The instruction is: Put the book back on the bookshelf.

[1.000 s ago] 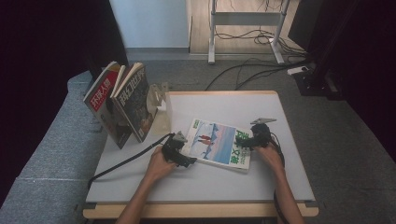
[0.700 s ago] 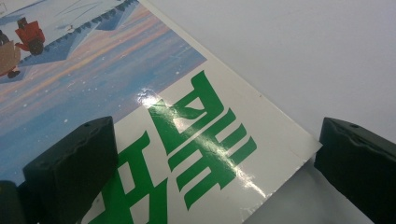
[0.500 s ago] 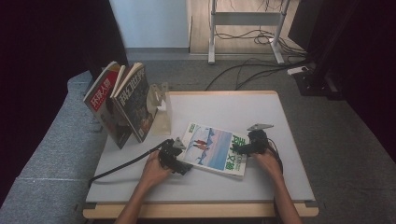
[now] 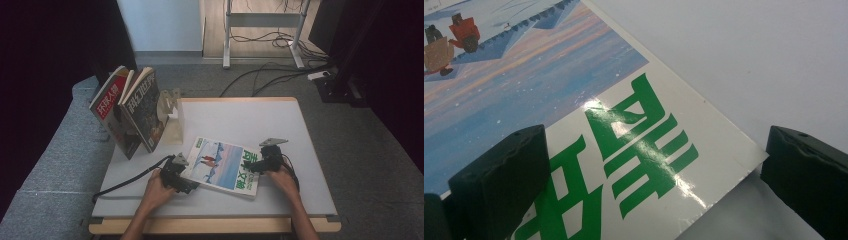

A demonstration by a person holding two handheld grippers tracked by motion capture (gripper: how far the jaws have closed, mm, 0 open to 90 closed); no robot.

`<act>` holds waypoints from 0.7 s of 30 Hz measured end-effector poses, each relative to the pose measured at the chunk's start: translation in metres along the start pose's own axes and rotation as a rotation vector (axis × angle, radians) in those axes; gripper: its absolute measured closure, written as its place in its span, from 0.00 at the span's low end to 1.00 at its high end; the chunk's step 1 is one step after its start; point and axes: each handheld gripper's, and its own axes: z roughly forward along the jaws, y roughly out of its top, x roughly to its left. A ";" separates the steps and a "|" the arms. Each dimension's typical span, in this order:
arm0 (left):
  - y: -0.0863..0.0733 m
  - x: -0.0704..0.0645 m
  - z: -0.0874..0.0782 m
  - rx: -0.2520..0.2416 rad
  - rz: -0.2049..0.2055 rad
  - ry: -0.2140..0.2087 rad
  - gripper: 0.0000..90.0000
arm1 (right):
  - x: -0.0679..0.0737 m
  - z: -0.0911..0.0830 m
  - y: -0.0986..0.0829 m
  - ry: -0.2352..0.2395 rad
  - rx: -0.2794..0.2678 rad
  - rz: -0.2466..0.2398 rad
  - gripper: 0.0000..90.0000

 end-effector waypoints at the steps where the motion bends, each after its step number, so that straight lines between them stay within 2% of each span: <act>1: -0.002 -0.001 -0.002 -0.003 -0.004 -0.001 0.03 | 0.002 0.000 -0.001 0.002 0.000 -0.001 0.00; 9: -0.017 -0.009 -0.012 -0.014 -0.021 -0.013 0.02 | 0.018 -0.002 -0.005 0.019 -0.002 -0.020 0.00; 14: -0.026 -0.020 -0.019 0.021 -0.002 0.003 0.00 | 0.028 -0.004 -0.008 0.030 0.004 -0.031 0.00; 16: -0.028 -0.022 -0.020 0.021 -0.005 0.001 0.00 | 0.029 -0.004 -0.008 0.032 0.007 -0.032 0.00; 21: -0.035 -0.019 -0.025 -0.009 -0.032 -0.055 0.00 | 0.035 -0.006 -0.012 0.038 -0.004 -0.035 0.00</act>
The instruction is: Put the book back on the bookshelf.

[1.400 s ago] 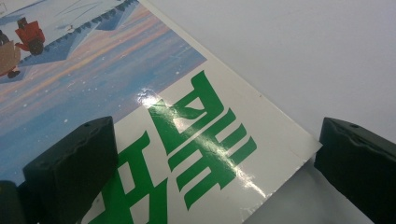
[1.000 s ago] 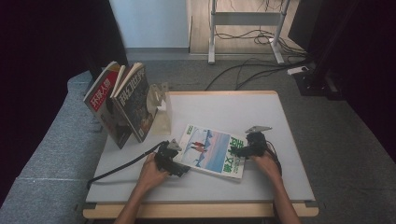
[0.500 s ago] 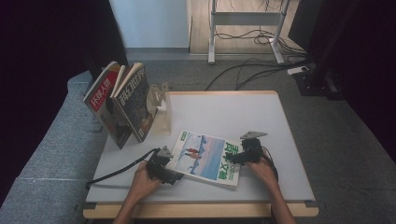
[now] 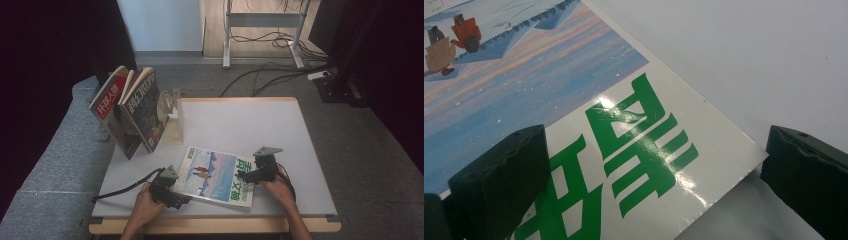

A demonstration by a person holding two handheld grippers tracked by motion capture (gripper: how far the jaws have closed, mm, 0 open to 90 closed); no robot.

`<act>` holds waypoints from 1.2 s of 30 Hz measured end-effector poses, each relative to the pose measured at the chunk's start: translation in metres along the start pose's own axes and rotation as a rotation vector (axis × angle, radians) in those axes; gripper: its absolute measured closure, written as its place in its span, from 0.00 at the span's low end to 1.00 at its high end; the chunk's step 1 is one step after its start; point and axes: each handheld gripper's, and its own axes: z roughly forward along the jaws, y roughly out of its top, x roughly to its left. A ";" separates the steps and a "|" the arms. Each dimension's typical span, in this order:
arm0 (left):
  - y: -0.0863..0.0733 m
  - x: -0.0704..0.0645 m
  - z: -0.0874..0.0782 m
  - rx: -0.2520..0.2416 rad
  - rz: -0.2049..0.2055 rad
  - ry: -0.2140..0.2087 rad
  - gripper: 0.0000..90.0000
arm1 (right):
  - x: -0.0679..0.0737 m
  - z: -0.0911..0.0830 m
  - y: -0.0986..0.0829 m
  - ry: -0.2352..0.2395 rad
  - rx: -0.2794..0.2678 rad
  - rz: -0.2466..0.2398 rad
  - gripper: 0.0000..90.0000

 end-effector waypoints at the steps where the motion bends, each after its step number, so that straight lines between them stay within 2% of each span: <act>1: 0.001 0.002 -0.001 0.004 0.003 -0.011 0.00 | 0.000 0.000 0.000 0.001 -0.003 0.000 0.00; 2: 0.001 0.004 -0.002 0.002 0.007 -0.020 0.00 | 0.000 0.000 -0.001 0.002 -0.006 0.001 0.00; 5: 0.003 0.006 -0.004 -0.007 0.010 -0.014 0.00 | -0.001 0.000 -0.002 0.003 -0.017 -0.002 0.00; 6: 0.006 0.008 -0.006 -0.029 0.002 -0.007 0.00 | 0.000 -0.002 -0.002 -0.004 -0.021 -0.011 0.00; 7: 0.006 0.008 -0.006 -0.029 0.002 -0.007 0.00 | 0.000 -0.002 -0.002 -0.004 -0.021 -0.011 0.00; 8: 0.008 0.011 -0.008 -0.038 -0.001 -0.002 0.00 | 0.001 -0.003 -0.002 -0.017 -0.023 -0.016 0.00; 9: 0.011 0.015 -0.010 -0.050 -0.004 0.006 0.01 | 0.003 -0.008 -0.003 -0.065 -0.028 -0.034 0.00; 17: 0.024 0.033 -0.013 -0.098 -0.033 0.002 0.02 | 0.014 -0.021 -0.010 -0.041 -0.026 -0.043 0.00; 18: 0.031 0.033 -0.013 -0.071 0.005 0.054 0.02 | 0.018 -0.024 -0.013 -0.037 -0.027 -0.046 0.00; 19: 0.031 0.033 -0.013 -0.071 0.005 0.054 0.02 | 0.018 -0.024 -0.013 -0.037 -0.027 -0.046 0.00; 20: 0.041 0.033 -0.013 -0.072 0.028 0.057 0.02 | 0.023 -0.028 -0.016 -0.027 -0.027 -0.047 0.00; 22: 0.044 0.034 -0.013 -0.077 0.028 0.055 0.01 | 0.025 -0.029 -0.017 -0.025 -0.028 -0.050 0.00; 24: 0.055 0.039 -0.008 -0.074 0.043 0.065 0.01 | 0.032 -0.035 -0.022 -0.015 -0.030 -0.049 0.00; 26: 0.059 0.041 -0.006 -0.077 0.042 0.068 0.01 | 0.036 -0.038 -0.025 -0.010 -0.030 -0.049 0.00; 29: 0.072 0.049 0.006 -0.064 0.060 0.071 0.01 | 0.042 -0.042 -0.031 -0.007 -0.021 -0.055 0.00; 30: 0.072 0.049 0.006 -0.064 0.060 0.071 0.02 | 0.042 -0.042 -0.031 -0.007 -0.021 -0.055 0.00; 31: 0.079 0.053 0.014 -0.059 0.060 0.067 0.02 | 0.046 -0.044 -0.035 -0.004 -0.016 -0.061 0.00; 34: 0.083 0.053 0.022 -0.049 0.079 0.071 0.02 | 0.051 -0.046 -0.039 0.001 -0.016 -0.063 0.00; 36: 0.085 0.058 0.028 -0.069 0.055 0.051 0.03 | 0.054 -0.048 -0.042 0.003 -0.012 -0.072 0.00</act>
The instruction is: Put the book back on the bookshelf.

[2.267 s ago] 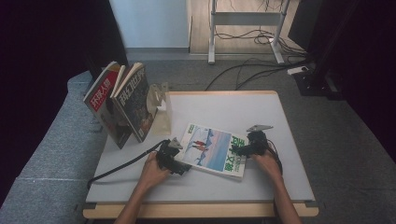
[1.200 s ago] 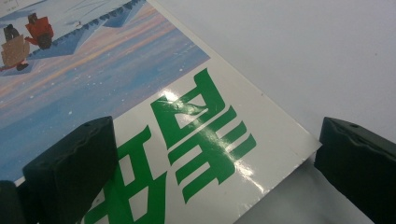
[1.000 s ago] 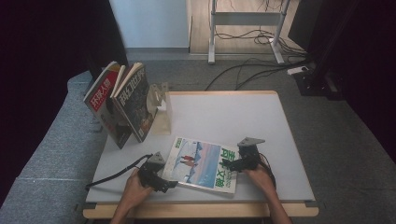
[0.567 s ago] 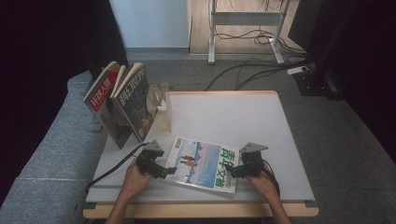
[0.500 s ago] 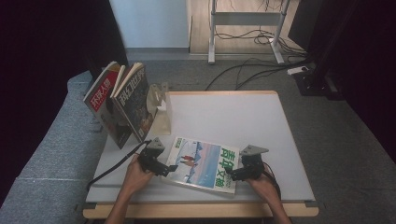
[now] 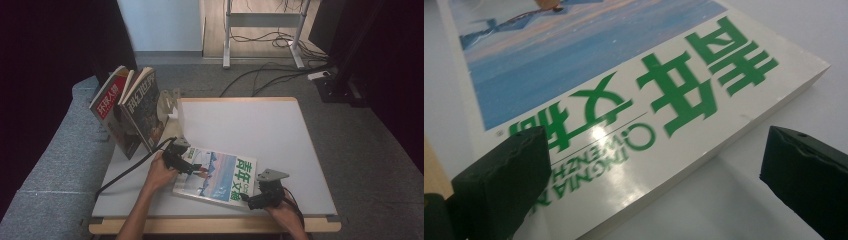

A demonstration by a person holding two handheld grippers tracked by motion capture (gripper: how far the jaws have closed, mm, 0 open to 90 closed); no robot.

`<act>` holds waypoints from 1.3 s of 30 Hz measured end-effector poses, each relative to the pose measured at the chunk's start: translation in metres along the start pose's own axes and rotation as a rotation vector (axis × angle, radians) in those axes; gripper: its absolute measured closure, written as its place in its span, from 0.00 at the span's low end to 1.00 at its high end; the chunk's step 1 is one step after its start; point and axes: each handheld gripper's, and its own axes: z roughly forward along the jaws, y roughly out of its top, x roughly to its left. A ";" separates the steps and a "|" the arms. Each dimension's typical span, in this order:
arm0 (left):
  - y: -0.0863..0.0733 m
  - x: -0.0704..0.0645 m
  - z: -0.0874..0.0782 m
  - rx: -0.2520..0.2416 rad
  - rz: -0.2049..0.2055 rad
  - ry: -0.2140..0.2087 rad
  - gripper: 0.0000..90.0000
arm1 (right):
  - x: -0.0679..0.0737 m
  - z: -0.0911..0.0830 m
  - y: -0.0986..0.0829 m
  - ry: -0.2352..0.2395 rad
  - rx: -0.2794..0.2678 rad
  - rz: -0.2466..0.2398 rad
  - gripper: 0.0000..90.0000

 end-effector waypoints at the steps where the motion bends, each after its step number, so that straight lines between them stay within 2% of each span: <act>1: 0.000 0.003 0.003 -0.001 -0.008 -0.003 0.03 | 0.002 -0.001 -0.002 0.005 0.004 -0.001 0.00; 5: -0.001 0.009 0.011 0.005 -0.006 0.002 0.03 | 0.009 -0.002 -0.007 0.024 0.002 0.003 0.00; 11: 0.001 0.016 0.016 -0.034 -0.021 0.007 0.03 | 0.017 -0.006 -0.012 0.034 0.004 -0.007 0.00; 13: 0.001 0.018 0.017 -0.046 -0.026 0.004 0.03 | 0.020 -0.007 -0.012 0.032 0.012 -0.019 0.00; 14: 0.002 0.020 0.018 -0.052 -0.031 0.007 0.03 | 0.023 -0.006 -0.014 0.032 0.032 -0.039 0.00; 17: 0.003 0.023 0.019 -0.059 -0.035 0.004 0.03 | 0.024 -0.003 -0.015 0.041 0.039 -0.039 0.00; 18: 0.005 0.023 0.022 -0.021 -0.011 0.015 0.03 | 0.024 -0.001 -0.016 0.041 0.042 -0.041 0.00; 20: 0.011 0.020 0.027 0.004 0.024 0.026 0.03 | 0.024 0.000 -0.017 0.043 0.037 -0.041 0.00; 21: 0.012 0.020 0.028 -0.019 0.020 0.013 0.03 | 0.024 0.000 -0.017 0.044 0.036 -0.040 0.00; 22: 0.012 0.020 0.028 -0.019 0.020 0.013 0.04 | 0.024 0.000 -0.017 0.044 0.036 -0.040 0.00; 23: 0.012 0.023 0.029 -0.031 -0.006 -0.011 0.04 | 0.024 0.000 -0.017 0.042 0.037 -0.043 0.00; 26: 0.010 0.023 0.032 0.000 0.007 -0.011 0.05 | 0.023 0.000 -0.018 0.038 0.033 -0.050 0.00; 29: 0.009 0.021 0.031 0.000 0.010 0.000 0.05 | 0.022 0.000 -0.018 0.038 0.037 -0.066 0.00; 35: 0.009 0.019 0.029 0.017 0.004 0.004 0.05 | 0.018 -0.001 -0.019 0.031 0.039 -0.066 0.00; 39: 0.007 0.014 0.024 0.054 0.006 0.004 0.05 | 0.006 -0.004 -0.020 -0.003 0.041 -0.047 0.00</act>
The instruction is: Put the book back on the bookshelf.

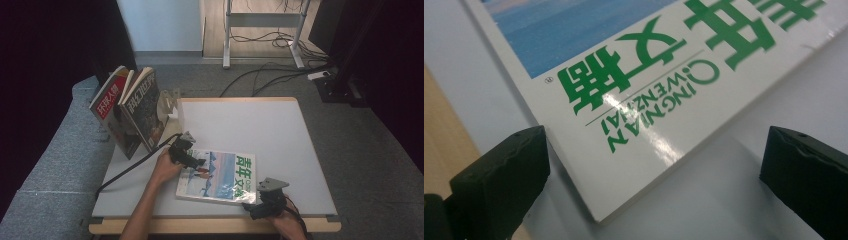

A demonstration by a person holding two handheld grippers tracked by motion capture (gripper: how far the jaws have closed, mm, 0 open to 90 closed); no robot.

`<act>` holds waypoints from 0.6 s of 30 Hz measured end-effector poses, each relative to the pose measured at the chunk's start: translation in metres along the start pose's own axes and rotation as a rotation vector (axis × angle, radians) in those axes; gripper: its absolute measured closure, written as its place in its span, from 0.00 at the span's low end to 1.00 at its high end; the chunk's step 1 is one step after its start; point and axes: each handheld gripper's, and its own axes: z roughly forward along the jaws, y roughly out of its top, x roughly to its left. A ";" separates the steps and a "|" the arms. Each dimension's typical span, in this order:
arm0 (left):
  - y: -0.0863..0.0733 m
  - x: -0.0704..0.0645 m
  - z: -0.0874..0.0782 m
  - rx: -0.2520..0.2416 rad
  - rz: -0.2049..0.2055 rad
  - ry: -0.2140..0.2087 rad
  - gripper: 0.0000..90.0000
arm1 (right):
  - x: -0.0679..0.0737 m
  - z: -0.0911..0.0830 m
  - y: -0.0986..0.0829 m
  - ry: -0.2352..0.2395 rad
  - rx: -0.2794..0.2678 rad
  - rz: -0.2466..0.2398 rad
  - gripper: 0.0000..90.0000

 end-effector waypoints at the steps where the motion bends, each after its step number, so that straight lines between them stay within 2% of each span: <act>1: -0.001 -0.002 -0.001 0.005 0.001 0.002 0.05 | -0.002 -0.001 0.000 -0.012 0.001 0.001 0.00; 9: -0.012 -0.009 -0.009 -0.003 -0.005 0.007 0.05 | -0.023 -0.004 0.003 -0.083 0.014 0.017 0.00; 11: -0.014 -0.010 -0.011 0.003 -0.007 0.008 0.05 | -0.025 -0.004 0.003 -0.089 0.016 0.022 0.00; 12: -0.016 -0.012 -0.013 0.004 -0.009 0.008 0.05 | -0.032 -0.004 0.004 -0.101 0.018 0.038 0.00; 13: -0.016 -0.012 -0.013 0.004 -0.009 0.008 0.05 | -0.032 -0.004 0.004 -0.101 0.018 0.038 0.00; 18: -0.024 -0.017 -0.019 0.008 -0.013 0.009 0.05 | -0.049 -0.001 0.010 -0.114 0.034 0.075 0.00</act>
